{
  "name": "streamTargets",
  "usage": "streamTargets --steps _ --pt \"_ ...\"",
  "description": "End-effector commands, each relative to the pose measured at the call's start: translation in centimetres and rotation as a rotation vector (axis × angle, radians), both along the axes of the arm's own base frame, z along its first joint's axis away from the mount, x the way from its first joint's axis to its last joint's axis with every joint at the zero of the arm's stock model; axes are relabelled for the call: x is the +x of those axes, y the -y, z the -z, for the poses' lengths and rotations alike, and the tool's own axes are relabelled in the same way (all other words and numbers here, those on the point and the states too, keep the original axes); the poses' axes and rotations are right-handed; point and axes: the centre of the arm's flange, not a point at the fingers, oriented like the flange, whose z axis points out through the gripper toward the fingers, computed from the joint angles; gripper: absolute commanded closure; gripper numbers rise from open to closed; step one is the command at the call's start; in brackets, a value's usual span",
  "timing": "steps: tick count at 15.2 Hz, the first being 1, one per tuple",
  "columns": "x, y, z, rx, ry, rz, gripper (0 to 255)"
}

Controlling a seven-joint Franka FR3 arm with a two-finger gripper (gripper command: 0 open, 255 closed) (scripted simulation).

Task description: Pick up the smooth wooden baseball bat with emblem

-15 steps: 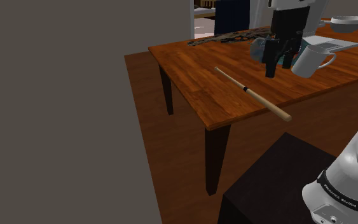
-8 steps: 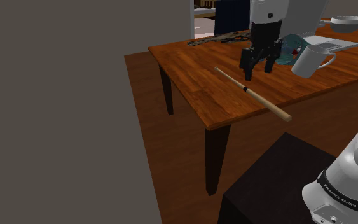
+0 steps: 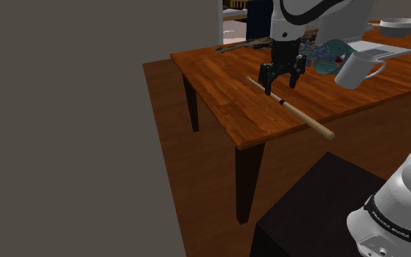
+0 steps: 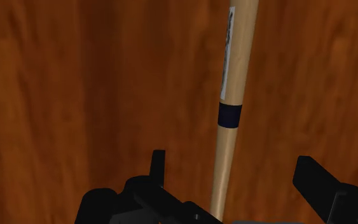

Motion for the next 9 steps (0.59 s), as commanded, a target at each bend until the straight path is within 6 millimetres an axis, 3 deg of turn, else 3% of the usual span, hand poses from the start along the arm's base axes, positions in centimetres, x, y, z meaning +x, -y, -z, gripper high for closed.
streamTargets --steps 1,6,7,9 --pt "0.2 -0.1 1.2 -0.001 0.001 0.003 0" --pt "0.2 -0.1 3.0 -0.001 0.001 0.003 0" --pt "0.3 -0.1 3.1 -0.001 0.001 0.003 255" --pt "0.3 -0.1 3.1 -0.001 0.001 0.003 255"
